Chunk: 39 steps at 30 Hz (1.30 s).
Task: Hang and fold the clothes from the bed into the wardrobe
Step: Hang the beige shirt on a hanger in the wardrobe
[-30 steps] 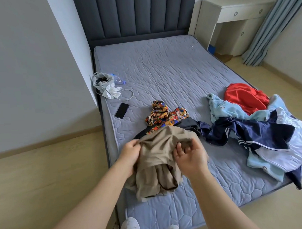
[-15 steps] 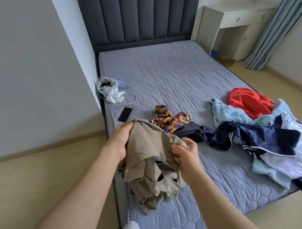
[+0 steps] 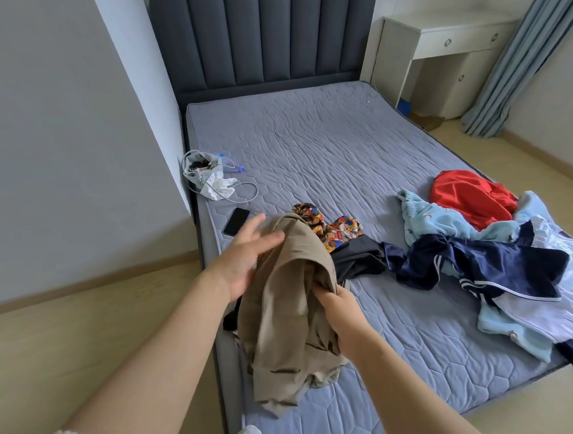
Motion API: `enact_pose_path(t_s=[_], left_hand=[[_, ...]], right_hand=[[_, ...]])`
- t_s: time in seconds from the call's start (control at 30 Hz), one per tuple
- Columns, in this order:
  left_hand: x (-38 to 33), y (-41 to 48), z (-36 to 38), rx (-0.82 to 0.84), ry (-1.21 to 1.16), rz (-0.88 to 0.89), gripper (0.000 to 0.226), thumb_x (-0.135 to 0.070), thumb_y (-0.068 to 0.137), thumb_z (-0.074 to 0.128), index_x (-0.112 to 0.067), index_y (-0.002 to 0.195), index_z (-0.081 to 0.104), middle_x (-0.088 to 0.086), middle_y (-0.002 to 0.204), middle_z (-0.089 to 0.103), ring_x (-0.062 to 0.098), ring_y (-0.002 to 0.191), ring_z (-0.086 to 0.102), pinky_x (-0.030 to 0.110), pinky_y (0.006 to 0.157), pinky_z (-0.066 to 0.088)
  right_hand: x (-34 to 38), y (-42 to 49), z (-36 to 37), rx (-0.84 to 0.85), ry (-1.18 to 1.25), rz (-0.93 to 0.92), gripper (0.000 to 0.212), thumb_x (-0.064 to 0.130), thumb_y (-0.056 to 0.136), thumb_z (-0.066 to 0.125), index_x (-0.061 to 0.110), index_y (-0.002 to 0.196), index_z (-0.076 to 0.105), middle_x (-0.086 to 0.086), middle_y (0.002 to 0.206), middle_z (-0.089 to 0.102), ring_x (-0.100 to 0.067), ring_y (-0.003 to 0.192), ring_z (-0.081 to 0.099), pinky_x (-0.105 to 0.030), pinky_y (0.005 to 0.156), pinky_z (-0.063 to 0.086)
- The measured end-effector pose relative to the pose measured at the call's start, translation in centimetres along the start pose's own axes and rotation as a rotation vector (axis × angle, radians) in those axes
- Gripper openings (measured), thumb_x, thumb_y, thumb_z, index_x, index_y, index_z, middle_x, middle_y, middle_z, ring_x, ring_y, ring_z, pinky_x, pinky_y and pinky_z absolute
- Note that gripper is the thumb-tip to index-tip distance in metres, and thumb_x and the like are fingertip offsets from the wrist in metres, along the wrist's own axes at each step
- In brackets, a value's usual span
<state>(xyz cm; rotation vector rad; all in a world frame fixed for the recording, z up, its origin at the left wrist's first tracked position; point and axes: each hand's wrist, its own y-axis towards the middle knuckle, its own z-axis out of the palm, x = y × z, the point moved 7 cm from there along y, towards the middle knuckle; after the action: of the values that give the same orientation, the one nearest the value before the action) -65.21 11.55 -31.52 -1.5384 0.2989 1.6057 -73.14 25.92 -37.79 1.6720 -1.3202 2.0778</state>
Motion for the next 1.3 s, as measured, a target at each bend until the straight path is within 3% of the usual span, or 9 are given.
enact_pose_path(t_s=[0.1, 0.2, 0.37, 0.6, 0.7, 0.87, 1.0, 1.13, 1.3], left_hand=[[3.3, -0.9, 1.5, 0.181, 0.267, -0.123, 0.093, -0.016, 0.071, 0.073, -0.038, 0.144, 0.019, -0.007, 0.139, 0.038, 0.007, 0.117, 0.046, 0.017, 0.085, 0.042], [5.7, -0.8, 1.9, 0.218, 0.453, -0.147, 0.077, -0.004, 0.074, 0.074, -0.039, 0.131, 0.037, -0.003, 0.129, 0.053, 0.007, 0.102, 0.055, 0.018, 0.074, 0.05], [1.7, 0.2, -2.9, -0.411, 0.848, 0.122, 0.039, 0.001, 0.081, 0.051, -0.036, 0.079, 0.062, 0.001, 0.099, 0.07, 0.021, 0.088, 0.059, 0.026, 0.072, 0.045], [-3.2, -0.3, -4.5, -0.673, 0.858, 0.26, 0.055, -0.003, 0.077, 0.035, -0.038, 0.115, 0.055, -0.001, 0.116, 0.06, 0.025, 0.097, 0.054, 0.03, 0.073, 0.039], [-2.8, -0.7, -5.6, -0.765, 0.821, 0.212, 0.055, -0.001, 0.08, 0.037, -0.031, 0.125, 0.047, 0.004, 0.125, 0.049, 0.029, 0.109, 0.049, 0.034, 0.077, 0.039], [-1.5, -1.7, -7.9, -0.908, 0.591, -0.025, 0.053, -0.003, 0.083, 0.036, -0.024, 0.132, 0.038, 0.016, 0.133, 0.032, 0.037, 0.114, 0.041, 0.041, 0.088, 0.042], [-3.8, -1.9, -5.2, -0.694, 0.325, 0.138, 0.043, -0.005, 0.09, 0.031, -0.027, 0.124, 0.045, 0.009, 0.121, 0.051, 0.03, 0.094, 0.053, 0.046, 0.081, 0.052], [-8.9, -3.4, -0.6, -0.352, -0.079, 0.305, 0.043, -0.006, 0.097, 0.025, -0.032, 0.1, 0.059, -0.005, 0.09, 0.062, 0.016, 0.072, 0.063, 0.033, 0.053, 0.056], [-11.8, -5.5, 2.5, -0.006, -0.338, 0.341, 0.029, -0.014, 0.098, 0.036, -0.024, 0.094, 0.063, -0.006, 0.076, 0.071, 0.009, 0.067, 0.068, 0.026, 0.061, 0.057]], right_hand=[[0.5, -0.1, -0.1, -0.023, 0.222, 0.019, 0.015, 0.022, 0.092, 0.055, 0.018, 0.081, 0.064, -0.004, 0.074, 0.07, -0.021, 0.072, 0.066, -0.029, 0.063, 0.053], [1.3, -0.1, -0.5, -0.069, 0.248, 0.01, 0.017, 0.029, 0.094, 0.052, 0.027, 0.079, 0.059, 0.004, 0.078, 0.066, -0.014, 0.075, 0.062, -0.025, 0.058, 0.048], [1.6, -0.3, -2.3, -0.158, 0.195, -0.02, 0.026, 0.022, 0.098, 0.042, 0.031, 0.079, 0.057, 0.004, 0.085, 0.06, -0.014, 0.08, 0.056, -0.024, 0.059, 0.044], [2.6, -0.2, -2.1, -0.196, 0.084, -0.169, 0.034, 0.013, 0.096, 0.043, 0.03, 0.074, 0.063, 0.012, 0.053, 0.056, -0.002, 0.045, 0.047, -0.013, 0.043, 0.038], [3.3, -0.4, -2.7, -0.232, 0.089, -0.241, 0.034, 0.009, 0.094, 0.046, 0.029, 0.074, 0.066, 0.008, 0.063, 0.061, -0.01, 0.064, 0.051, -0.025, 0.061, 0.041], [3.8, -0.7, -3.9, -0.315, 0.096, -0.278, 0.028, 0.004, 0.09, 0.047, 0.024, 0.082, 0.065, 0.007, 0.07, 0.06, -0.004, 0.06, 0.05, -0.018, 0.056, 0.041], [3.5, -0.5, -3.5, -0.236, 0.063, -0.251, 0.027, 0.003, 0.087, 0.053, 0.022, 0.103, 0.062, -0.001, 0.071, 0.058, -0.003, 0.051, 0.049, -0.019, 0.053, 0.04], [3.1, -0.2, -0.6, 0.022, -0.04, -0.226, 0.068, 0.01, 0.079, 0.071, 0.035, 0.134, 0.039, -0.011, 0.068, 0.053, -0.02, 0.062, 0.051, -0.025, 0.059, 0.04], [4.3, -0.2, 3.1, 0.227, -0.214, -0.19, 0.092, 0.018, 0.069, 0.08, 0.04, 0.14, 0.026, 0.006, 0.112, 0.063, 0.0, 0.076, 0.067, -0.009, 0.055, 0.047]])
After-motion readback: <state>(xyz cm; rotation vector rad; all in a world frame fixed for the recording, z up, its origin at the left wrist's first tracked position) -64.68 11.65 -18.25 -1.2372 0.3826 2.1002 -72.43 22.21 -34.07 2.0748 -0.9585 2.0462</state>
